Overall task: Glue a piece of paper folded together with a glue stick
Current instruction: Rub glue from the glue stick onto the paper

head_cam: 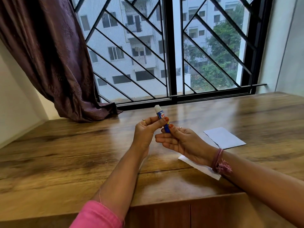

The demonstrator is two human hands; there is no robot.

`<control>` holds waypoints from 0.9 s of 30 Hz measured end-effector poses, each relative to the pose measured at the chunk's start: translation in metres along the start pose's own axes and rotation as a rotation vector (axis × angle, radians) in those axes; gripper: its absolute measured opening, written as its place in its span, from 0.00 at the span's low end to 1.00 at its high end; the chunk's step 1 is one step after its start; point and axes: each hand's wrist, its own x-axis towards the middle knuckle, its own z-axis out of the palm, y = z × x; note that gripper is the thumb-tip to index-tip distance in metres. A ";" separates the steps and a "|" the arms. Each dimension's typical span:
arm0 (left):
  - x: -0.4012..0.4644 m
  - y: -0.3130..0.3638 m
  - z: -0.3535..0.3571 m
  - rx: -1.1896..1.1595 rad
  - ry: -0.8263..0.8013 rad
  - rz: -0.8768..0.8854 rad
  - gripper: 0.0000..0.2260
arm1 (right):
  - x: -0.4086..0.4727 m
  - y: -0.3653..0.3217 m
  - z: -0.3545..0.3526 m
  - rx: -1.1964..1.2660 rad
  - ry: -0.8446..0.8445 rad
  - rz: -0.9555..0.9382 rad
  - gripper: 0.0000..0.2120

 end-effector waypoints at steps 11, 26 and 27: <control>-0.003 0.004 0.003 -0.006 -0.008 -0.007 0.06 | 0.001 -0.004 -0.006 0.107 0.015 -0.011 0.18; -0.004 0.003 0.008 0.270 -0.026 0.072 0.18 | 0.004 -0.012 -0.015 0.184 0.088 -0.175 0.15; -0.004 0.004 0.007 0.298 -0.028 0.081 0.17 | 0.005 -0.014 -0.016 0.201 0.117 -0.193 0.15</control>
